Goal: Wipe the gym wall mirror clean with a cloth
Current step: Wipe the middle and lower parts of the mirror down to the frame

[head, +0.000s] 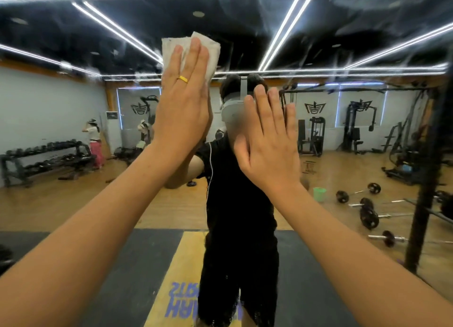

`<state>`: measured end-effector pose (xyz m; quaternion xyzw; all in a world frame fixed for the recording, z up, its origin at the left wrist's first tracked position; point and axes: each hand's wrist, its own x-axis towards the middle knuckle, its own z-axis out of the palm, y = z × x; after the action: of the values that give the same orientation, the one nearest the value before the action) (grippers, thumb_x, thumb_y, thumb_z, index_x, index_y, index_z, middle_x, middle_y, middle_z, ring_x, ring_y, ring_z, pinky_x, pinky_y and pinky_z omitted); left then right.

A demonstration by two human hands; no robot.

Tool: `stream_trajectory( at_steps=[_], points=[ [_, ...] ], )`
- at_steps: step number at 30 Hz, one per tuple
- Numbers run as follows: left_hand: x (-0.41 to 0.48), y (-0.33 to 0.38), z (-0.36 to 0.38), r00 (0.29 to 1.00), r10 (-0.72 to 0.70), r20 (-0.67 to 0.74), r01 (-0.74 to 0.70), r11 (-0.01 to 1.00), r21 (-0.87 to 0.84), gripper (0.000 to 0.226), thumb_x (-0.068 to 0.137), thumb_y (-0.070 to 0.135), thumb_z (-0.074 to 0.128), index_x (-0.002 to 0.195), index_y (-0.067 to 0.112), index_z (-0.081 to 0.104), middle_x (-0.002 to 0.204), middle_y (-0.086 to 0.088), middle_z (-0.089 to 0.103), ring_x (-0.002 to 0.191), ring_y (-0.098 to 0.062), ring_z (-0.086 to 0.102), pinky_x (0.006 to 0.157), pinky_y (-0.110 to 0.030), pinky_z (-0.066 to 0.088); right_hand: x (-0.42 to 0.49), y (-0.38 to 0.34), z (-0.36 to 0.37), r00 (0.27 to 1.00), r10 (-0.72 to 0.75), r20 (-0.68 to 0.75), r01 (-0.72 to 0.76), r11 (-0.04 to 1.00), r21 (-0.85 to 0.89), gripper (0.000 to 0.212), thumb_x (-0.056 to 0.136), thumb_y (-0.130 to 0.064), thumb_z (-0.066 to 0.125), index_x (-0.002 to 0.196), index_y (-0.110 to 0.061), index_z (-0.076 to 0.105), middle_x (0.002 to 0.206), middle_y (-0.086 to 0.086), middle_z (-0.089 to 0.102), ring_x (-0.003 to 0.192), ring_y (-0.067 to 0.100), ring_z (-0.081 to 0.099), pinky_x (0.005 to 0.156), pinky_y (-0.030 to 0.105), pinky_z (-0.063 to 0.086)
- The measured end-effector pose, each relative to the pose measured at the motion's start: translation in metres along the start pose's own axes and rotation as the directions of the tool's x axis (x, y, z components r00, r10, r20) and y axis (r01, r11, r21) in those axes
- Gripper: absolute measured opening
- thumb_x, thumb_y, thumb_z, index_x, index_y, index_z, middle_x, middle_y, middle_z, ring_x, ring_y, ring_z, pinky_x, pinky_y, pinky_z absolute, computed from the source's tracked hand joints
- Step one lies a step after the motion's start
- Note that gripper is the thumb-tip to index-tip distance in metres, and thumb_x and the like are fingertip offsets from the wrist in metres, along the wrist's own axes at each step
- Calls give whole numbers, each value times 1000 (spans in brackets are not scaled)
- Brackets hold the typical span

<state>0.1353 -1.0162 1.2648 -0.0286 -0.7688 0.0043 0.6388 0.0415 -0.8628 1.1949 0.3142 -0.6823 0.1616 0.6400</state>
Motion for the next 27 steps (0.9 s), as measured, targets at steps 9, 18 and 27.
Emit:
stream_trajectory(
  at_steps=[9,18,27],
  points=[
    [32,11,12,925,362,117,-365,931,-1,51,109,14,42,159,8,34,168,-10,28,155,-35,19,121,-54,26,-1,6,0,999,3,-42,-2,1000,21,67,102,-33,46,161,-7,29,169,17,21,158,33,15,129,54,8],
    [6,-37,-6,978,207,34,-207,978,0,53,109,14,43,161,9,31,169,-7,27,157,-31,18,125,-52,26,-2,12,-5,1000,6,-11,-5,999,46,68,101,-31,49,161,-7,28,170,15,20,159,31,14,128,56,10],
    [-44,-91,-31,1000,7,-22,-7,1000,3,54,110,20,34,163,11,27,171,-7,22,158,-29,12,122,-57,33,12,-26,-2,998,-53,34,48,990,132,70,102,-33,45,162,-5,23,171,16,15,159,31,8,128,55,6]
  ],
)
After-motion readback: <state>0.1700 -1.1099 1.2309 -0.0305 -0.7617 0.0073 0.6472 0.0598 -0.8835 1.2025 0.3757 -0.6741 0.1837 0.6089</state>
